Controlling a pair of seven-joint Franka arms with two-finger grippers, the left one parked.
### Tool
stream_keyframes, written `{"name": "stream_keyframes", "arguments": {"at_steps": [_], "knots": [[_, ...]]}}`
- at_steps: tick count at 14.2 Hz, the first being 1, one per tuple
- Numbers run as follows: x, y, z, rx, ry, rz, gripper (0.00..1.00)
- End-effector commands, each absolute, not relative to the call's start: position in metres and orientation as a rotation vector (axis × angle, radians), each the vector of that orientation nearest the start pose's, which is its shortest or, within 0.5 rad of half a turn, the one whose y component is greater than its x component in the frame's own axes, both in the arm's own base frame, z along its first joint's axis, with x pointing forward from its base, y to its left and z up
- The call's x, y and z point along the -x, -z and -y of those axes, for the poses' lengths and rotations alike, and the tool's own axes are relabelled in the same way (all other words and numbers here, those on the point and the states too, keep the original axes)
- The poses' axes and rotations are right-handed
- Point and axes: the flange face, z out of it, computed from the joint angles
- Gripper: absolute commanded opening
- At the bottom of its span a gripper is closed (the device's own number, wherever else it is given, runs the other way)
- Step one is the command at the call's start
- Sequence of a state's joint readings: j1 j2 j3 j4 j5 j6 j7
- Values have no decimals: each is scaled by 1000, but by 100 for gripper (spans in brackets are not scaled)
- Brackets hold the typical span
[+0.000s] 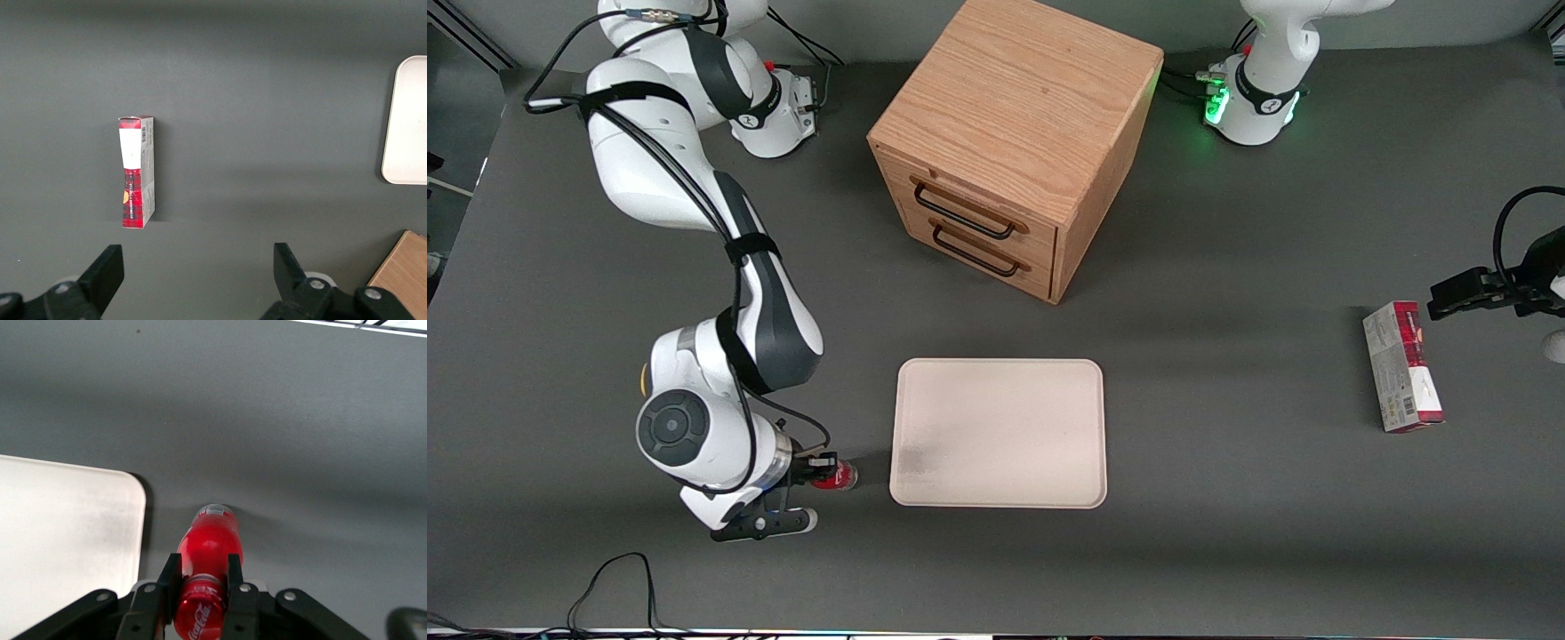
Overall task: Place coke bottle on tray
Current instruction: 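Close the right gripper around the red bottle's body, then lift the red bottle off the table with the right gripper, then carry the red bottle over the white tray's edge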
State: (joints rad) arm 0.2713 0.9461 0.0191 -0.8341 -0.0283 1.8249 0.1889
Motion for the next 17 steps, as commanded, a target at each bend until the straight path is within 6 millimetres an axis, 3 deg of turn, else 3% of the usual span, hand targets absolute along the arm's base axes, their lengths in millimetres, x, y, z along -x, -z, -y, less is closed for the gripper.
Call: {"name": "stream_keyframes", "arguments": {"at_steps": [1,4,7,9,10,13,15,17], "knots": [[-744,-416,-214,3137,65,143,31],[-721,-488,-206,3140,58,146,31],[-685,-565,-197,3142,39,148,31],[-665,-600,-193,3140,33,152,31],[-658,-608,-193,3141,29,154,31],[-656,-611,-195,3136,27,155,31],[-638,-623,-231,3130,50,190,31],[-628,-615,-257,3138,28,142,31]]}}
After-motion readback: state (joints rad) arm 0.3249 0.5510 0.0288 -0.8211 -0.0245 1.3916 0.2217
